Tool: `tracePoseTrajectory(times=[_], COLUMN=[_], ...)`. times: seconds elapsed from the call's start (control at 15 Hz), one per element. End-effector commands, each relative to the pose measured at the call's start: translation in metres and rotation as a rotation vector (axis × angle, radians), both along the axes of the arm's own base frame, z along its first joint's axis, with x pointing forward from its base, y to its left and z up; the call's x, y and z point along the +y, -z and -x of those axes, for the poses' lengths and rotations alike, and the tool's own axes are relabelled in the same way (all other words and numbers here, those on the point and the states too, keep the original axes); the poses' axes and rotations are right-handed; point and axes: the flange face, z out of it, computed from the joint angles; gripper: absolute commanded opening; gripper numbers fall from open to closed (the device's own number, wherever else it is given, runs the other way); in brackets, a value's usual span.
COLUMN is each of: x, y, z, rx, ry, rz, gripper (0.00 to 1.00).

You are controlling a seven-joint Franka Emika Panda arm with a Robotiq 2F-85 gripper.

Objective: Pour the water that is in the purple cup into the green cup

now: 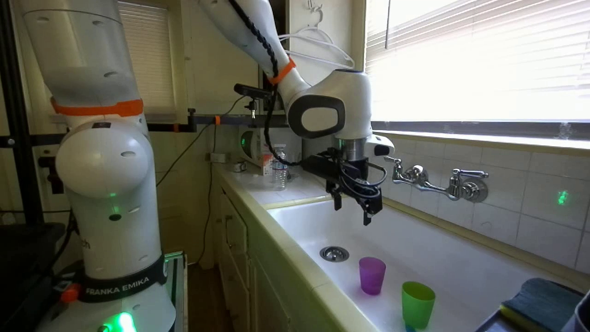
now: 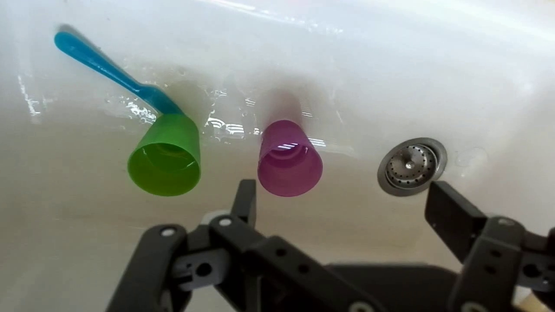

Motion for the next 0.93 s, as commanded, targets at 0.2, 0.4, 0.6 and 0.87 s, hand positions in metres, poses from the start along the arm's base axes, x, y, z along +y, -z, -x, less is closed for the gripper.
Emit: tracePoseTrajectory(times=[0.2,0.4,0.6,0.87], x=[-0.009,-0.006,-0.006,-0.008], y=[0.051,0.046,0.054,0.068], z=[-0.039,-0.035,-0.042,-0.054], rx=[0.029,0.034,0.043,0.013], ry=[-0.036,-0.037,-0.04,0.046], rz=[-0.049,-0.041,-0.043,-0.029], gripper=[1.0,1.0,1.0,1.0])
